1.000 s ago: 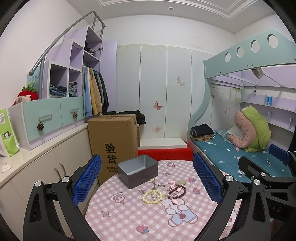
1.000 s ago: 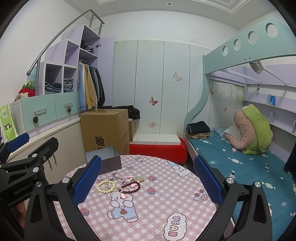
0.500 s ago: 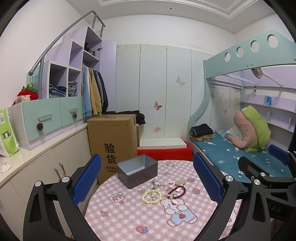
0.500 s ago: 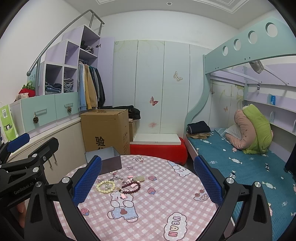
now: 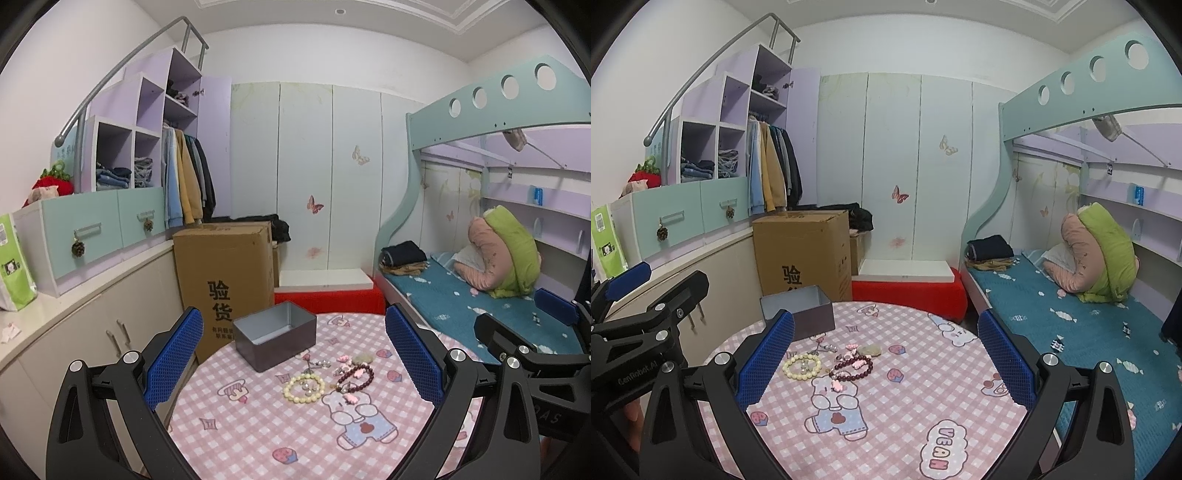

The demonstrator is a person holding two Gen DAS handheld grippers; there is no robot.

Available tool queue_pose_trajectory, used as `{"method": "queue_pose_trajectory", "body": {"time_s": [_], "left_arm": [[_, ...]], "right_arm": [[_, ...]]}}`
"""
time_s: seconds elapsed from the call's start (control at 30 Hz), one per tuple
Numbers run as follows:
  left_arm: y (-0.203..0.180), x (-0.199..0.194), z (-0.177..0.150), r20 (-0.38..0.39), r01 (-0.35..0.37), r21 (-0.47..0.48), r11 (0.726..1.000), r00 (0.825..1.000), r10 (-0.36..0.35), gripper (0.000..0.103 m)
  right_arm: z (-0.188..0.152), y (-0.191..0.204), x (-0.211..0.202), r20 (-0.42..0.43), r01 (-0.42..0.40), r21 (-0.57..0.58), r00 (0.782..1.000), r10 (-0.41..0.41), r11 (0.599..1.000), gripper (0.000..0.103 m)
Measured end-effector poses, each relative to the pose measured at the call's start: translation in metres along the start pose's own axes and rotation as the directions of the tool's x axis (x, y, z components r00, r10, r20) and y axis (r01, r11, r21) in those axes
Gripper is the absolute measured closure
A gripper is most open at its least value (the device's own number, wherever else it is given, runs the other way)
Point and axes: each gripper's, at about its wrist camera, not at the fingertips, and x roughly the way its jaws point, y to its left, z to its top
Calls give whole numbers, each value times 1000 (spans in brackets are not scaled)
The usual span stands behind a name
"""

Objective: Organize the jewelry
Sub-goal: 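Reach the left tool to the cream pearl bracelet while the right tool reaches the red bead bracelet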

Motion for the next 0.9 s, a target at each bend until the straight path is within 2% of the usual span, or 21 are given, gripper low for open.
{"method": "queue_pose_trajectory", "body": {"time_s": [0.27,0.4,0.47,0.53,0.6,0.7,0.8,0.9], "left_arm": [[2,36,-25,-91,-21,41,999,996,25,7],[3,52,-40,-103,-24,44,999,994,29,7],[3,63,-49,-124,-5,49,999,992,11,7],[4,75,-57,-159,44,42,998,987,-37,7],[8,91,-68,-223,84,7,996,971,-80,7],[12,117,-82,-326,78,-39,996,941,-87,7],[15,139,-95,-393,52,-51,997,917,-68,7],[21,166,-106,-484,12,-75,997,874,-46,7]], "right_arm": [[-20,-2,29,-89,3,2,996,-3,1000,6],[-32,-5,46,-140,9,9,990,-8,1000,6],[-39,-7,56,-168,11,12,986,-9,1000,6],[-45,-7,66,-196,14,10,980,-12,1000,6],[-52,-8,77,-228,15,9,974,-13,1000,6],[-60,-12,96,-277,19,13,961,-14,1000,6],[-69,-14,115,-319,19,12,948,-15,1000,6],[-75,-17,130,-355,22,7,935,-18,1000,6]]}}
